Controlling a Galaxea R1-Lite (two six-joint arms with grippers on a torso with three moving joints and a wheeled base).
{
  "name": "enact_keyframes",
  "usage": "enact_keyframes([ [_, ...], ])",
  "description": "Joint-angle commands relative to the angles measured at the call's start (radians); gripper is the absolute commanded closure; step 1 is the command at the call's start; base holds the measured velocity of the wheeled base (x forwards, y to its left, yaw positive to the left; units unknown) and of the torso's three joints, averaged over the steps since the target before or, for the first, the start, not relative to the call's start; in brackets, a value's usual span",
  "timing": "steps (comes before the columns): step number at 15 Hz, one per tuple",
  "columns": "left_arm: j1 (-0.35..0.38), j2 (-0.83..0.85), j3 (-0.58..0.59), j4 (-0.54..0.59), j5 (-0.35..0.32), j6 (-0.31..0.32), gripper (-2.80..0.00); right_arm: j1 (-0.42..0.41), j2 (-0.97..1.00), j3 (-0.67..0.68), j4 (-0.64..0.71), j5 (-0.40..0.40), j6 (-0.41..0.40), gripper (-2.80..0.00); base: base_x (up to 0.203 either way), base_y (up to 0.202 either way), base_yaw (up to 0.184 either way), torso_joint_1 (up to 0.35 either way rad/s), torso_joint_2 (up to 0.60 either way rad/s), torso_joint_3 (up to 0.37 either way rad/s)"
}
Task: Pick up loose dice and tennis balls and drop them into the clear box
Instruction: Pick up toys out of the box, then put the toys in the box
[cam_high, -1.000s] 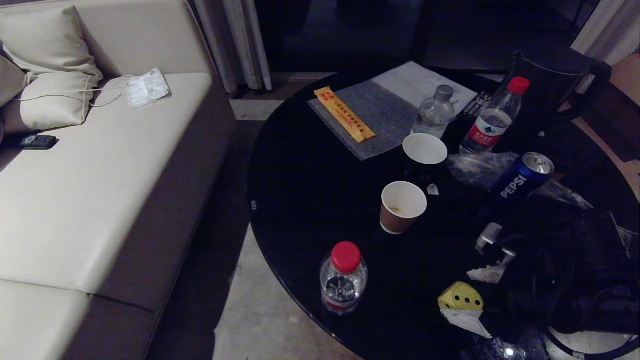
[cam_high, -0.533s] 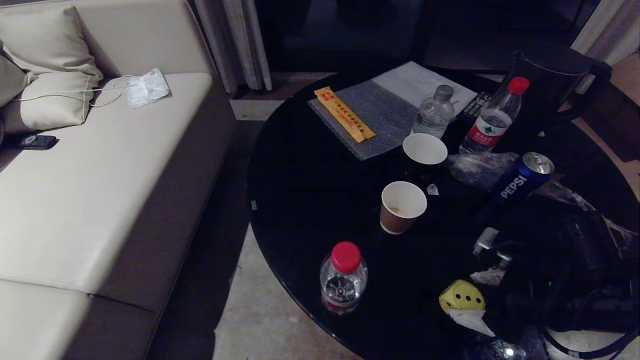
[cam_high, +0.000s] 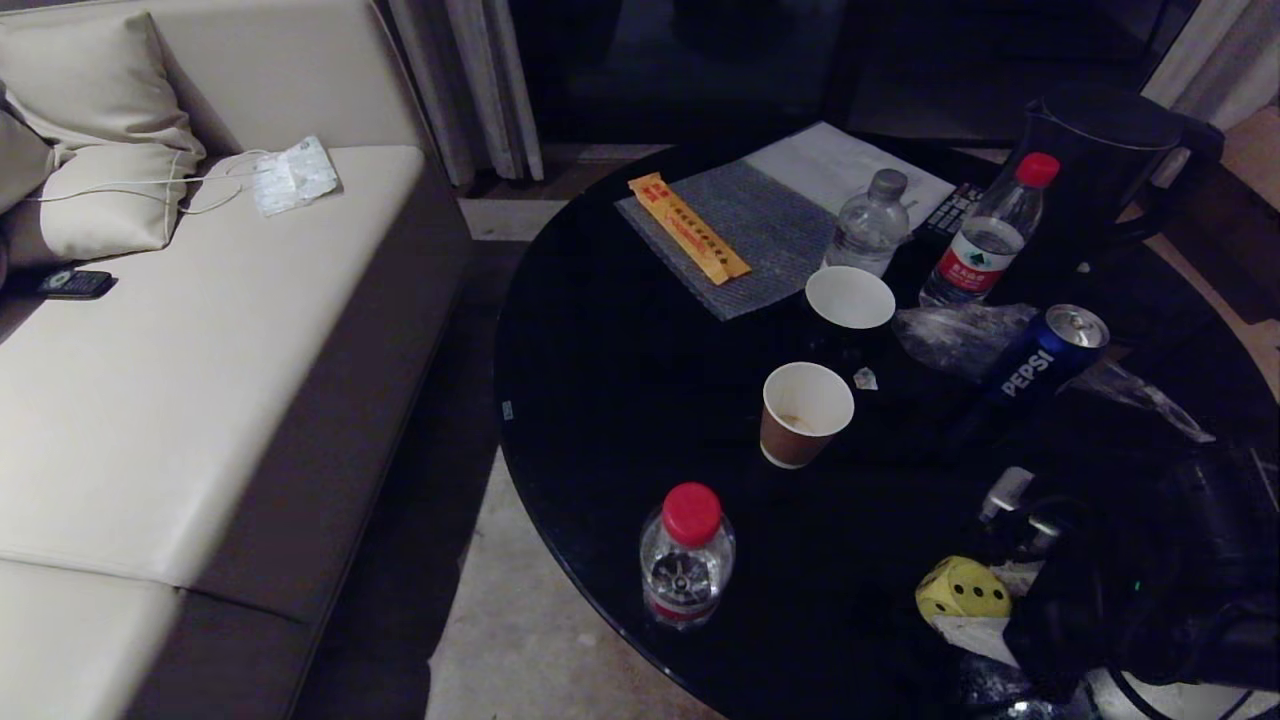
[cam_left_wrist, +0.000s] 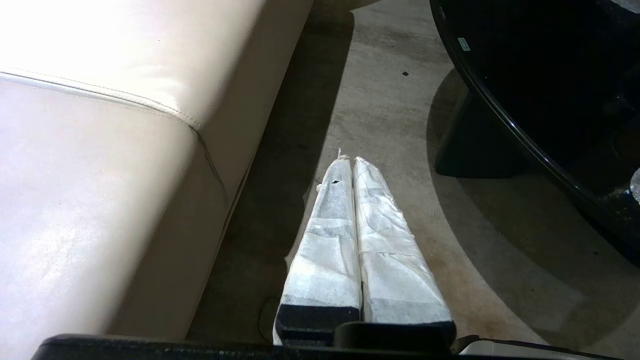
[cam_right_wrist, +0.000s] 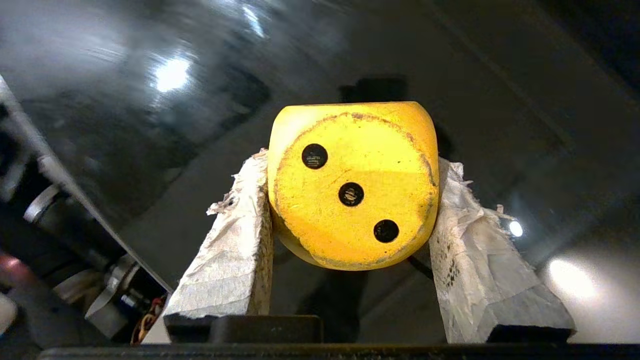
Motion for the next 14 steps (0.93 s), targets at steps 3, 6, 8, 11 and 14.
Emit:
enact_keyframes([
  [3,0.0,0.002,0.002,-0.001,0.001,-0.001,0.0,-0.162,-0.247,0.082,0.018,-0.06,0.121,0.0,0.0,0.0,0.0,0.0,0.0,0.0],
  [6,0.0,0.002,0.002,-0.001,0.001,-0.001,0.0,-0.246,-0.461,0.129,0.127,-0.135,0.19,0.0,0.0,0.0,0.0,0.0,0.0,0.0],
  [8,0.0,0.002,0.002,-0.001,0.001,-0.001,0.0,-0.266,-0.637,0.16,0.267,-0.162,0.222,0.0,0.0,0.0,0.0,0.0,0.0,0.0],
  [11,0.0,0.002,0.002,-0.001,0.001,-0.001,0.0,-0.279,-0.898,0.218,0.417,-0.18,0.256,0.0,0.0,0.0,0.0,0.0,0.0,0.0],
  [14,0.0,0.002,0.002,-0.001,0.001,-0.001,0.0,-0.291,-1.111,0.288,0.469,-0.192,0.302,0.0,0.0,0.0,0.0,0.0,0.0,0.0],
])
